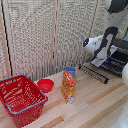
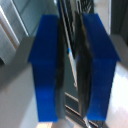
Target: Extend the gripper towards the oven tray handle. Grasp the handle and carefully pull the tray out of the oven. Move the gripper above the red bowl. Grab the red bowl gently. Lift the bowl and place it onto the oven tray.
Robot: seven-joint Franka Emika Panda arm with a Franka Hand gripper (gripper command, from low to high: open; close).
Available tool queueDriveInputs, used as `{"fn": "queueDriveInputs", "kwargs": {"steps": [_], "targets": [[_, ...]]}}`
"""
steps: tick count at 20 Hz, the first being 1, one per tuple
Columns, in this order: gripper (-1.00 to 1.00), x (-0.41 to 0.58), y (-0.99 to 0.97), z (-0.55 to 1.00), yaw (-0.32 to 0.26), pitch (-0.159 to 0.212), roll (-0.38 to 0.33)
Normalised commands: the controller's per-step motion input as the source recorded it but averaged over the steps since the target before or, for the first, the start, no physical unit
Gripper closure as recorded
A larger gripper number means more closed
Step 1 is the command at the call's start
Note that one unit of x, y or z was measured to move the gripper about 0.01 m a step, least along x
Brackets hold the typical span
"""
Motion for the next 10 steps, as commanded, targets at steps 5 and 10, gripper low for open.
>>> {"fn": "queueDriveInputs", "kwargs": {"steps": [5,10], "targets": [[1.00,0.001,0.11,-0.05,0.000,0.000,0.023],[1.00,0.161,0.72,-0.12,0.000,0.000,0.044]]}}
